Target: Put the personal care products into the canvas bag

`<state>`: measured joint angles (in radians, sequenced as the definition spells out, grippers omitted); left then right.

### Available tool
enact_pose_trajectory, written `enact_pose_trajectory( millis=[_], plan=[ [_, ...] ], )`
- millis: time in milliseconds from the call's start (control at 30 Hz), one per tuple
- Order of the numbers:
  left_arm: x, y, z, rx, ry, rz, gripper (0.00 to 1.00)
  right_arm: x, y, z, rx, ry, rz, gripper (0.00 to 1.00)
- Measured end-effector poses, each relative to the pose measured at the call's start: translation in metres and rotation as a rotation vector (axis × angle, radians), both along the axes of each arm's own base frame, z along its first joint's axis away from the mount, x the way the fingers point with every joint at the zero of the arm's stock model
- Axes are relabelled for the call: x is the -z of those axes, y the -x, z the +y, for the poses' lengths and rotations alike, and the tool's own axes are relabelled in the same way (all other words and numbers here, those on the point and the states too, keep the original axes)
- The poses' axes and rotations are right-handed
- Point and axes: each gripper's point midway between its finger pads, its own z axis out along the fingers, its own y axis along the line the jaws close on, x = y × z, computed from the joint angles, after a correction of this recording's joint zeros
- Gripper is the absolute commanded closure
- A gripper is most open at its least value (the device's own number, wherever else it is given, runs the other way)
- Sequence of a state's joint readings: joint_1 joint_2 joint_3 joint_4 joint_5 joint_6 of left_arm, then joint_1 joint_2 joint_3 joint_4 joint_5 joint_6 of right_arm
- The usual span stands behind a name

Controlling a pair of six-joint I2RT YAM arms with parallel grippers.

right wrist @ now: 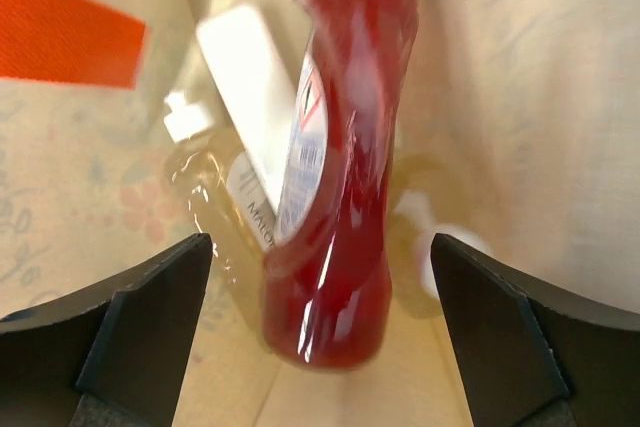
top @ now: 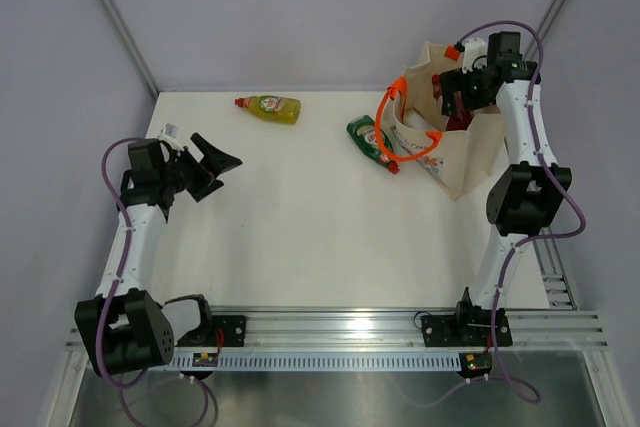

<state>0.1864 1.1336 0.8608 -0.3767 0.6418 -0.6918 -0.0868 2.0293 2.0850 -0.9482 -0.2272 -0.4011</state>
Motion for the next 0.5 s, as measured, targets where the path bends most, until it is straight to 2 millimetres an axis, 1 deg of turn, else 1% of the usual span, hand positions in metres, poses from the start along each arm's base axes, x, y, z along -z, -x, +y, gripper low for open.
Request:
enact_pose_trajectory(
  millis=[100, 133, 233, 300, 367, 433, 500],
  plan=[
    [-0.001, 0.001, 0.000, 0.006, -0.011, -0.012, 0.01, -0.018, -0.006, -0.001, 0.003, 0.009, -0.046, 0.01],
    [-0.002, 0.002, 0.000, 0.010, -0.017, -0.018, 0.01, -0.027, -0.008, -0.001, 0.002, 0.011, -0.067, 0.01],
    [-0.005, 0.009, 0.000, 0.018, -0.041, -0.029, 0.01, -0.060, -0.013, 0.004, -0.035, 0.009, -0.158, 0.01],
    [-0.009, 0.013, 0.001, 0.020, -0.062, -0.043, 0.01, -0.084, -0.005, 0.015, -0.108, -0.003, -0.226, 0.00],
    [-0.014, 0.017, 0.002, 0.019, -0.078, -0.059, 0.01, -0.107, 0.010, 0.038, -0.221, -0.055, -0.291, 0.01],
    [-0.019, 0.021, 0.002, 0.019, -0.089, -0.079, 0.01, -0.129, 0.034, 0.073, -0.365, -0.114, -0.343, 0.01],
    [-0.024, 0.023, 0.002, 0.016, -0.097, -0.098, 0.01, -0.143, 0.054, 0.116, -0.505, -0.131, -0.363, 0.01]
  ],
)
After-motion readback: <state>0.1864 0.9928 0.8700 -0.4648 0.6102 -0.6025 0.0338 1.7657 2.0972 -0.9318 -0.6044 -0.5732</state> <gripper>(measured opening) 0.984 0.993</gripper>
